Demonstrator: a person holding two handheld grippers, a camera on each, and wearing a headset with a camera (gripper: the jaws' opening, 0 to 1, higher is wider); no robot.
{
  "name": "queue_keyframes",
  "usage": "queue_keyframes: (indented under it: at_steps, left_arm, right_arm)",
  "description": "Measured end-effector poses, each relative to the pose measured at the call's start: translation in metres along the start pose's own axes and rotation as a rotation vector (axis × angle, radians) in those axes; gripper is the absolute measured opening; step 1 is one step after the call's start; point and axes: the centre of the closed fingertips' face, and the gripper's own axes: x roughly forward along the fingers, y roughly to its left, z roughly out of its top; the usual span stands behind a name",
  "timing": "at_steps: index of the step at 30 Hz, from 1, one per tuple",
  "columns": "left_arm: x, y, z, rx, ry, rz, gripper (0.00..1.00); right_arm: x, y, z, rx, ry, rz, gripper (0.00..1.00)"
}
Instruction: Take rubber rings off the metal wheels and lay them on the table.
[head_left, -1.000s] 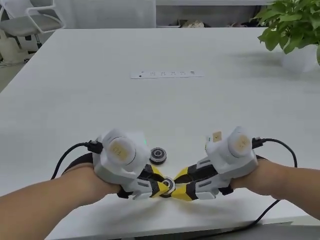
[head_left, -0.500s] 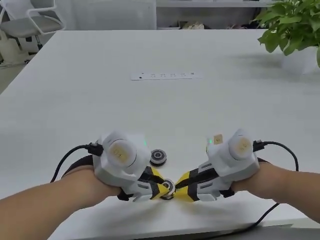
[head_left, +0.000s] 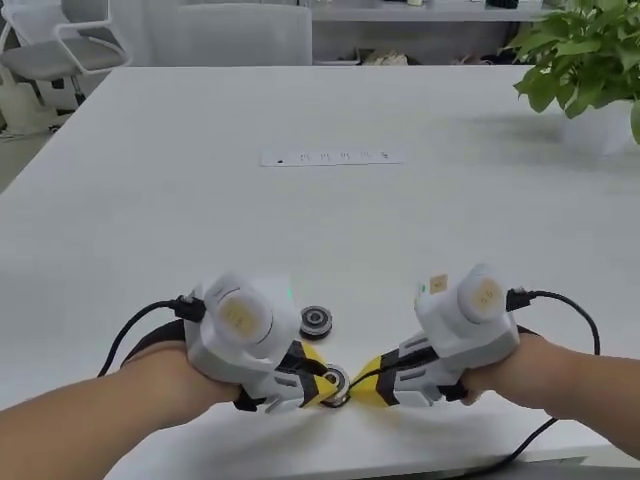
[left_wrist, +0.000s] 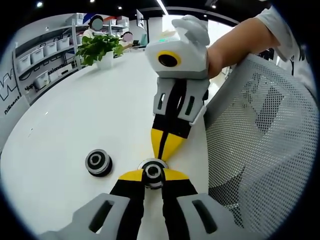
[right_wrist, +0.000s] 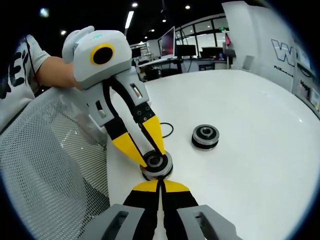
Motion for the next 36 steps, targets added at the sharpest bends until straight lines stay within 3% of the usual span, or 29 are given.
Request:
queue_keyframes:
  at_steps: [16,36]
  left_arm:
    - [0.000,0.000,0.000,-0.002,0.001,0.003,0.08]
    - [0.001,0.000,0.000,0.001,0.010,0.017,0.08]
  right_arm:
    - [-0.007,-0.009,0.007,0.147,-0.076,-0.014,0.00]
    - [-0.009,-0.006,0.017,0.237,-0.147,0.011,0.00]
